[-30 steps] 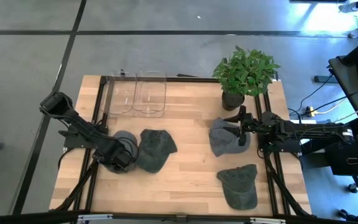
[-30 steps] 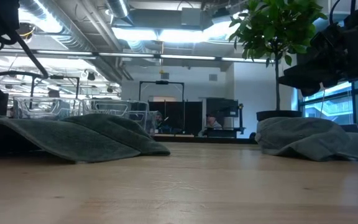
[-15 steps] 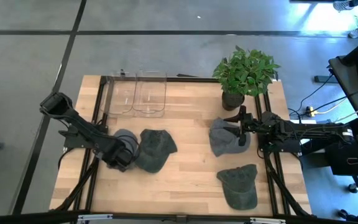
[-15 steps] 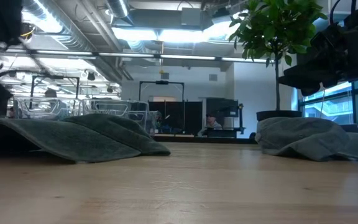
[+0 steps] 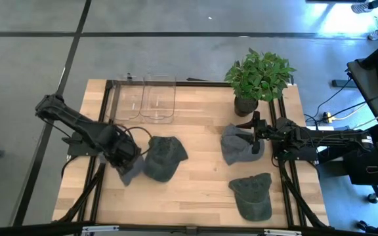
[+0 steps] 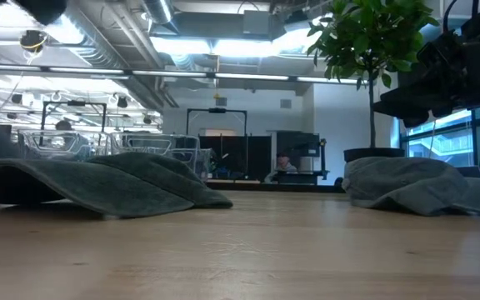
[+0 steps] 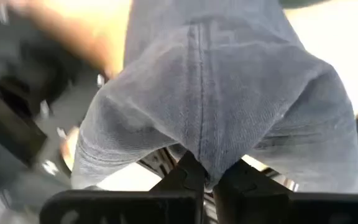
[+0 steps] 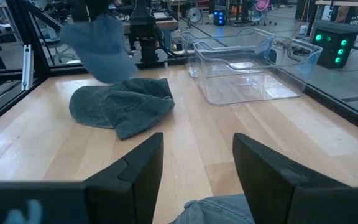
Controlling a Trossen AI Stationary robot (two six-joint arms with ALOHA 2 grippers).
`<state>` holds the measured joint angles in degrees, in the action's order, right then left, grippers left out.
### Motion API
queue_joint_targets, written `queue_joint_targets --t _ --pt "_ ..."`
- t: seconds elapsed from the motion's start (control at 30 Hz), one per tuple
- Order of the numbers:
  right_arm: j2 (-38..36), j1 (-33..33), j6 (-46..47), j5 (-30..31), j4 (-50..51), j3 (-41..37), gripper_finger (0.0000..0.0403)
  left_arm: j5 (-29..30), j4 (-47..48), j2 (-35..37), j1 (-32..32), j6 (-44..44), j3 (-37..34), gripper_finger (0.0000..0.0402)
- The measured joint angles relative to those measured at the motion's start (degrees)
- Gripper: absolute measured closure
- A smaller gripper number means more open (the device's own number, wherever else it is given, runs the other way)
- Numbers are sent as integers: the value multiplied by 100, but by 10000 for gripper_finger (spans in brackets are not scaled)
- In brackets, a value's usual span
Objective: Pick & Place hat
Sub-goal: Put the left gray cap into the left transparent bin
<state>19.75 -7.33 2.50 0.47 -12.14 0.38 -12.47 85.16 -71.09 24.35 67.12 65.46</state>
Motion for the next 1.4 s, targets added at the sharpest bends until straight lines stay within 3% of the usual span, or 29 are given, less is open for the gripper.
queue_joint_targets --t 0.13,0.3,0.47,0.63,0.73,1.0,1.4 --pt "-1 0 -2 2 0 0 211 604 -62 -41 -209 -1651 739 397" --pt "0 0 -18 5 -5 0 211 1787 -92 -315 -385 -4308 1519 397" --pt "-2 0 13 284 -30 1 211 3529 -146 -665 -476 -7448 2061 397" --pt "0 0 88 450 -22 0 211 5414 -179 -950 -708 -9749 2245 390" --pt "-1 0 137 450 -21 0 211 6225 -32 -1043 -902 -11076 2248 390" --pt "-2 0 154 450 -22 0 211 8152 479 -1217 -1779 -13242 2233 394" --pt "-2 0 152 500 -10 0 211 8777 483 -1196 -3596 -13705 1949 397"
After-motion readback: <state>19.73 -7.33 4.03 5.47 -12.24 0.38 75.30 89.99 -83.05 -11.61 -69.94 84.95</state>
